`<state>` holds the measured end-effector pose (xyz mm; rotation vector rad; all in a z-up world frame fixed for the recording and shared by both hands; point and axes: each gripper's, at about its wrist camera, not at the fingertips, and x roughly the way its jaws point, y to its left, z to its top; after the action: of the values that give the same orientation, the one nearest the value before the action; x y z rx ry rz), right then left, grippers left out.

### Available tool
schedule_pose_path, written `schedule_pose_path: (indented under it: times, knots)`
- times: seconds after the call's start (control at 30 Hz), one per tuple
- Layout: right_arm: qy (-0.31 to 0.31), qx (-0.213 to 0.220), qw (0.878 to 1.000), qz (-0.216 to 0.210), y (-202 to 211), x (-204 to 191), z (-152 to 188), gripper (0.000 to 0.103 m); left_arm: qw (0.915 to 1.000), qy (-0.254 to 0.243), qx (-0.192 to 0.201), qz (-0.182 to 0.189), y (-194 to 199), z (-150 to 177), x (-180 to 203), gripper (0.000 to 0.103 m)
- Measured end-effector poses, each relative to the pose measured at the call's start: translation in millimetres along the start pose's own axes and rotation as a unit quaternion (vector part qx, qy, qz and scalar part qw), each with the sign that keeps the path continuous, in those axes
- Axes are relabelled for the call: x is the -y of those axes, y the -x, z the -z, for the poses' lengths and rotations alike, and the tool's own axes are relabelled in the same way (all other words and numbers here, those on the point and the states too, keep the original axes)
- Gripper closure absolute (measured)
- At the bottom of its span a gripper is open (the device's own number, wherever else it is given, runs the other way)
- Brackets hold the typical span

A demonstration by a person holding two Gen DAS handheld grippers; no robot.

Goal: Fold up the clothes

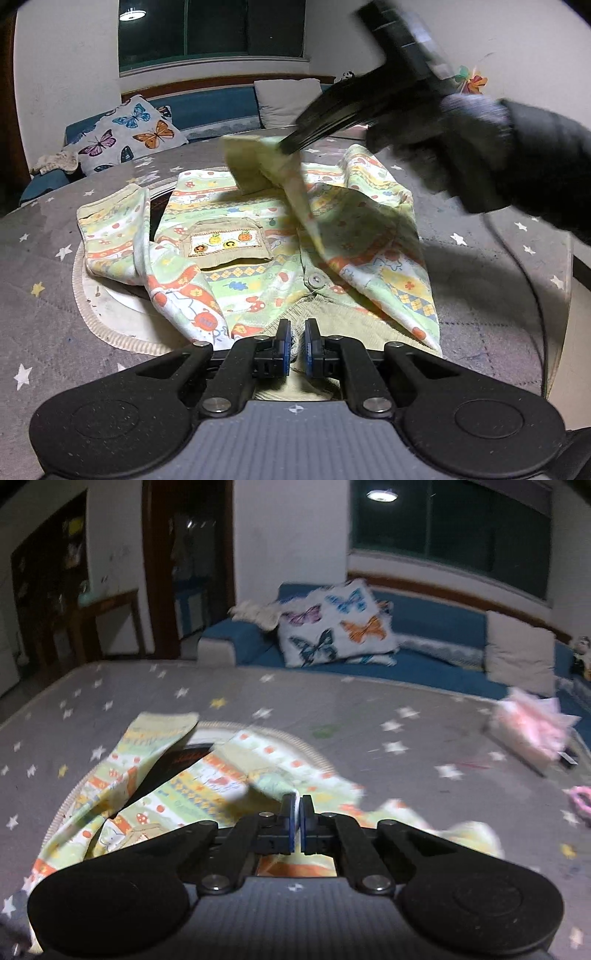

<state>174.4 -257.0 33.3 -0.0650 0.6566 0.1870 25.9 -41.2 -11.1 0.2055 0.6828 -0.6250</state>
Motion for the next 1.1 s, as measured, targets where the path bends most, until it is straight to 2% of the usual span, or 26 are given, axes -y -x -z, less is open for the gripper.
schedule_pose_path:
  times: [0.17, 0.4, 0.5, 0.67, 0.77, 0.83, 0.9, 1.0, 1.1]
  knots:
    - [-0.015, 0.027, 0.999, 0.032, 59, 37, 15, 0.101, 1.0, -0.003, -0.002, -0.008, -2, -2, 0, 0.092]
    - [-0.067, 0.035, 0.991, 0.109, 140, 95, 71, 0.101, 0.9998, -0.012, -0.008, -0.017, -4, -5, 3, 0.09]
    - [-0.098, 0.013, 0.987, 0.129, 158, 110, 99, 0.101, 0.9996, -0.015, -0.01, -0.02, -5, -7, 4, 0.086]
    - [-0.146, -0.059, 0.975, 0.157, 162, 129, 150, 0.099, 0.9995, -0.013, -0.004, -0.028, -1, -17, 2, 0.068]
    - [-0.149, -0.082, 0.97, 0.173, 164, 130, 168, 0.091, 0.9988, -0.015, 0.008, -0.045, 2, -30, -4, 0.065]
    - [-0.149, -0.076, 0.969, 0.18, 170, 132, 168, 0.08, 0.998, -0.012, 0.015, -0.06, 3, -40, -11, 0.064]
    - [-0.146, -0.063, 0.968, 0.191, 175, 133, 163, 0.075, 0.9971, -0.004, 0.019, -0.074, -2, -52, -21, 0.063]
    - [-0.133, -0.038, 0.965, 0.221, 179, 136, 149, 0.073, 0.9953, 0.01, 0.02, -0.094, -14, -72, -38, 0.064]
    - [-0.141, -0.02, 0.963, 0.231, 185, 145, 140, 0.073, 0.9938, 0.017, 0.015, -0.109, -31, -91, -55, 0.065]
